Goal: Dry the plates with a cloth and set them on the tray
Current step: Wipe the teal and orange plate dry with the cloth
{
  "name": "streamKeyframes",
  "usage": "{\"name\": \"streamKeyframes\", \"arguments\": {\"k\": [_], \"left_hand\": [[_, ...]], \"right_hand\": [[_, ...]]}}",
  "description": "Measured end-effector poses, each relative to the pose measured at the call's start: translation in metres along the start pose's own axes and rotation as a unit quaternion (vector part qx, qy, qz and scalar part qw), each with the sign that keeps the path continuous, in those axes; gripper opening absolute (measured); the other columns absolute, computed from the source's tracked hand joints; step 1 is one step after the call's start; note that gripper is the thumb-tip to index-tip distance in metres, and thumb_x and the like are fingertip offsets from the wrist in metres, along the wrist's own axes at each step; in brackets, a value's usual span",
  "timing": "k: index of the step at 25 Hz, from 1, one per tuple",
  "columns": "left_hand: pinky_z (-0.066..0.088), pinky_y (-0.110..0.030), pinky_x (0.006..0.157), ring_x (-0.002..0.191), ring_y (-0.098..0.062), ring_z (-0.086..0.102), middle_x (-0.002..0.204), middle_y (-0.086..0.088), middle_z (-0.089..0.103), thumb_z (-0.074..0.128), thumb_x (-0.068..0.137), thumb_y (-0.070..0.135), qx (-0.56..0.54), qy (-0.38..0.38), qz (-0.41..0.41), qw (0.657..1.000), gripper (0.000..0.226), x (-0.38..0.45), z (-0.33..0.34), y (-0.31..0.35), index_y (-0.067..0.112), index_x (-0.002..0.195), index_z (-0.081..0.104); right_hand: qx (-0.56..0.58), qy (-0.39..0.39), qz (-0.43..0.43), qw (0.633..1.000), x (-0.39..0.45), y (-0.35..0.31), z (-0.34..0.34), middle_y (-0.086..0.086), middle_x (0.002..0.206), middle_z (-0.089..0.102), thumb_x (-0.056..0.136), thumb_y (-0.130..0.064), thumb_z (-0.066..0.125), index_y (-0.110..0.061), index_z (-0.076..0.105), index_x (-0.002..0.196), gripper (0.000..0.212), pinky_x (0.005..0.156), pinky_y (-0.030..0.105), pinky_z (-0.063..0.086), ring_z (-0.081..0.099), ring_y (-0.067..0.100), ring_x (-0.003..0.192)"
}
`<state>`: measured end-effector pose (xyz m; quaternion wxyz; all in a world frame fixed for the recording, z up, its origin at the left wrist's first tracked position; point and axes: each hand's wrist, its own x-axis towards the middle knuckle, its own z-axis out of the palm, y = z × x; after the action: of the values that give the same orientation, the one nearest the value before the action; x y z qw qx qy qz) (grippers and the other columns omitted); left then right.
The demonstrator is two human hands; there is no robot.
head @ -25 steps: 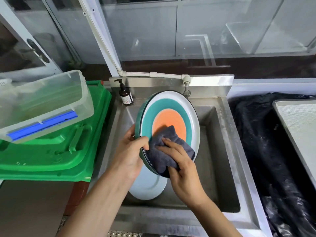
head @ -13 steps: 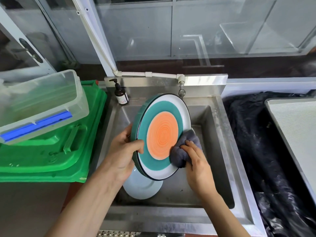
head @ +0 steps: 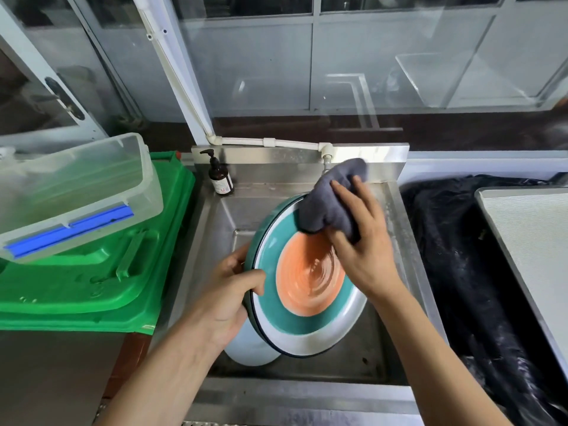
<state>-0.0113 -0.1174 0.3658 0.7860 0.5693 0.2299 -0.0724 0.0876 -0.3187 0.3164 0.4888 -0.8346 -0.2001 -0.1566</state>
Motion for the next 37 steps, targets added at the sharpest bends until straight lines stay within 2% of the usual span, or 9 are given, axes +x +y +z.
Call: {"name": "streamKeyframes", "arguments": {"k": [3,9,13,17,20,25,29,34,37], "left_hand": [[0.036,-0.032,0.064,0.076,-0.029,0.046,0.079,-0.016,0.053,0.046,0.048,-0.01,0.001,-0.021,-0.005,1.0,0.051,-0.002,-0.004,0.0,0.011,0.084,0.075],[0.042,-0.027,0.062,0.07,-0.02,0.055,0.074,-0.009,0.063,0.048,0.049,-0.01,0.033,-0.065,0.021,0.997,0.056,-0.002,-0.015,-0.002,0.013,0.092,0.076],[0.049,-0.02,0.058,0.066,-0.014,0.061,0.072,-0.005,0.067,0.049,0.05,-0.007,0.038,-0.074,0.017,0.996,0.052,0.003,-0.026,-0.003,0.016,0.087,0.077],[0.052,-0.031,0.072,0.079,-0.02,0.065,0.083,-0.006,0.074,0.055,0.057,0.003,0.119,-0.028,0.032,0.992,0.044,0.008,-0.034,0.005,0.018,0.092,0.076],[0.053,-0.037,0.079,0.083,-0.016,0.069,0.089,-0.002,0.076,0.063,0.07,0.02,0.324,0.024,0.168,0.931,0.029,0.013,-0.027,0.031,0.02,0.098,0.072],[0.052,-0.039,0.08,0.088,-0.016,0.066,0.096,0.005,0.072,0.055,0.089,0.02,0.524,-0.061,0.342,0.777,0.027,0.022,0.003,0.08,0.022,0.114,0.065],[0.048,-0.037,0.071,0.08,-0.021,0.061,0.095,0.001,0.069,0.059,0.097,0.013,0.56,-0.057,0.386,0.731,0.025,0.024,0.006,0.083,0.017,0.122,0.063],[0.029,-0.009,0.049,0.049,-0.004,0.048,0.064,0.02,0.057,0.061,0.099,0.021,0.493,-0.014,0.429,0.757,0.018,0.029,0.002,0.073,0.018,0.116,0.067],[0.023,-0.017,0.04,0.036,-0.009,0.033,0.054,0.003,0.052,0.056,0.099,0.034,0.419,0.045,0.445,0.79,0.016,0.032,-0.008,0.066,0.026,0.11,0.066]], "right_hand": [[-0.03,-0.075,0.019,0.997,0.0,0.001,-0.002,-0.004,0.164,0.032,0.091,-0.057,0.061,-0.039,0.034,0.157,0.073,0.121,0.058,0.024,0.02,0.011,0.155],[-0.031,-0.05,0.064,0.996,0.013,0.012,-0.011,-0.007,0.127,0.063,0.084,-0.05,0.059,-0.034,0.049,0.138,0.057,0.097,0.043,0.05,0.061,0.016,0.114],[-0.077,-0.063,0.052,0.994,0.019,0.009,-0.015,-0.005,0.101,0.069,0.079,-0.05,0.051,-0.03,0.057,0.116,0.043,0.078,0.041,0.052,0.064,0.027,0.092],[-0.09,-0.053,0.012,0.994,0.021,-0.007,-0.022,-0.006,0.101,0.067,0.081,-0.048,0.051,-0.033,0.058,0.116,0.039,0.074,0.043,0.053,0.064,0.026,0.089],[-0.104,-0.054,-0.05,0.992,0.025,-0.03,-0.024,-0.005,0.104,0.065,0.083,-0.044,0.057,-0.027,0.059,0.119,0.04,0.07,0.043,0.054,0.063,0.023,0.091],[-0.16,-0.084,-0.13,0.975,0.04,-0.055,-0.02,-0.003,0.103,0.065,0.079,-0.035,0.065,-0.021,0.064,0.121,0.044,0.066,0.038,0.051,0.063,0.023,0.091],[-0.127,-0.059,-0.1,0.985,0.038,-0.055,-0.025,-0.004,0.105,0.065,0.078,-0.035,0.063,-0.024,0.059,0.123,0.046,0.069,0.041,0.053,0.061,0.021,0.092],[-0.092,-0.021,-0.048,0.994,0.036,-0.037,-0.026,-0.018,0.105,0.06,0.082,-0.035,0.062,-0.033,0.057,0.121,0.04,0.073,0.023,0.045,0.057,0.005,0.09],[0.043,0.056,0.065,0.995,0.027,-0.014,-0.023,-0.025,0.098,0.066,0.086,-0.025,0.06,-0.037,0.059,0.111,0.027,0.075,0.009,0.043,0.062,-0.005,0.089]]}}
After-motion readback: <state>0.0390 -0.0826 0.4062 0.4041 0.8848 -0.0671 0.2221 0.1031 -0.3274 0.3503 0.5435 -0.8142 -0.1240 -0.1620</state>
